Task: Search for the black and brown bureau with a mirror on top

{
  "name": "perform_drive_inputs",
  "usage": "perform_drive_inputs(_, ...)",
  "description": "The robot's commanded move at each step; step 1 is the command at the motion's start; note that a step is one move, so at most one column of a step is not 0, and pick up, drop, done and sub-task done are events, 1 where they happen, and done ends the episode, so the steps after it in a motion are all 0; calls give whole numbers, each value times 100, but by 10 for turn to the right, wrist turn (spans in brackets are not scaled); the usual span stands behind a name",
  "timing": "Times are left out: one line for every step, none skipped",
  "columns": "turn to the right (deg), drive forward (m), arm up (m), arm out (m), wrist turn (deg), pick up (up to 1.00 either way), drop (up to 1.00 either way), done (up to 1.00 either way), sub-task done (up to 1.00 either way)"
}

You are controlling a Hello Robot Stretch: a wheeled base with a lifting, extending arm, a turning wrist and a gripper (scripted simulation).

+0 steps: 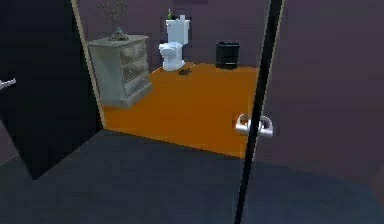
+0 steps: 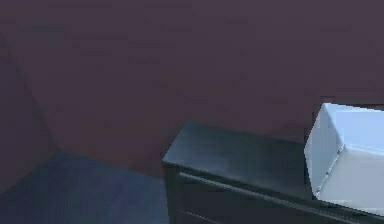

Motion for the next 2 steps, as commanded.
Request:
perform_drive_inputs(180,0,0,0,0,0,0,0,0)
perform_drive_inputs(0,10,0,0,0,0,0,0,0)
